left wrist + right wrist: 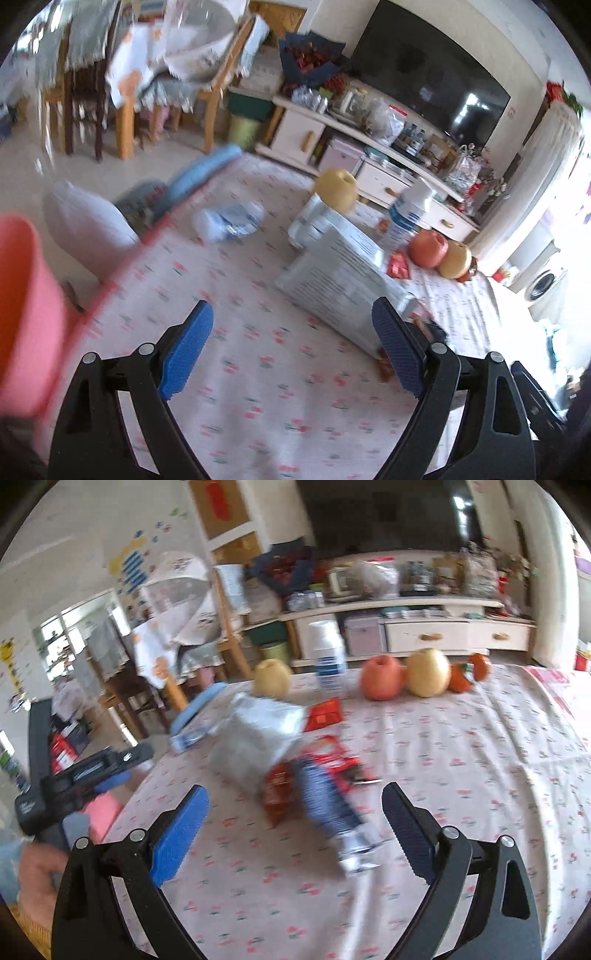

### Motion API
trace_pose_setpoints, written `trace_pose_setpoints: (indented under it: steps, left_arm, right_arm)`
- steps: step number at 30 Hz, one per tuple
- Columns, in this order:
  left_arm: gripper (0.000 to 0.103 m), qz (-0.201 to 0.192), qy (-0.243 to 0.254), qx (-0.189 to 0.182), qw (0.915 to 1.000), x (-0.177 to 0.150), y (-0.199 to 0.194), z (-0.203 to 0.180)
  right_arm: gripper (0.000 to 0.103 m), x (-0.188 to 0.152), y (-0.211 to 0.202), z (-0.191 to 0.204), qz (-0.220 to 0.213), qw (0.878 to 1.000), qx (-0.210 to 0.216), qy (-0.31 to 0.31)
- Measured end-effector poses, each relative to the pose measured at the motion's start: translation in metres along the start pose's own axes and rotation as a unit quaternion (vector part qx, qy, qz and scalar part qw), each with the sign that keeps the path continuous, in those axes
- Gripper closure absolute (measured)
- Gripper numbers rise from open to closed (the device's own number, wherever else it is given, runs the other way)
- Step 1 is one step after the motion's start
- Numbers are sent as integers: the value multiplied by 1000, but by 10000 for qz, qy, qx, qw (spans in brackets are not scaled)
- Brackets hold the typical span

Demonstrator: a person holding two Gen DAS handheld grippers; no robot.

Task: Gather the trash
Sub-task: 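Move both grippers back toward the remaining wrappers on the table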

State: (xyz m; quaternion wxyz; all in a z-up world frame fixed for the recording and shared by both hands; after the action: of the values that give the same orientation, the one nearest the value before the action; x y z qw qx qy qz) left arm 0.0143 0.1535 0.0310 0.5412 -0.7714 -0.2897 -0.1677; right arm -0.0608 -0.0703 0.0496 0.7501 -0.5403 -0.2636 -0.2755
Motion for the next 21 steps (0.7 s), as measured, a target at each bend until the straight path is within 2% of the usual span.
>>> trace_pose_setpoints:
  steps: [3, 6, 9, 17, 21]
  left_arm:
    - [15, 312, -450, -445, 9975, -10, 19, -12]
    - [15, 591, -956, -900, 9896, -19, 38, -22]
    - [15, 801, -1316, -1109, 9818, -25, 57, -32]
    - [15, 774, -1865, -963, 9747, -16, 89, -51]
    - [15, 676, -1859, -690, 9778, -5, 99, -62]
  right_arm:
    - [9, 5, 4, -25, 39, 9997, -202, 160]
    - [9, 8, 9, -41, 106, 9991, -150, 385]
    - [9, 11, 10, -52, 163, 9985, -82, 525]
    - [9, 21, 6, -64, 134, 9982, 76, 579]
    - [9, 23, 8, -71, 212, 9969, 267, 706]
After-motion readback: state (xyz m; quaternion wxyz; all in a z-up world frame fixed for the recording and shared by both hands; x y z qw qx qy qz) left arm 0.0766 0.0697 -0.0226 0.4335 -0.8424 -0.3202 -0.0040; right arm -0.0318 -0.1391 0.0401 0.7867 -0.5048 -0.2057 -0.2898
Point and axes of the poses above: each gripper's, at about its wrist camera, not at the fingertips, and y roughly the way its jaws point, z to its left, x to its top, the point moved 6 cm from there along y, roughly the way its jaws point, and after that the axes turned 7 degrees about z, right-handed, at the moved point
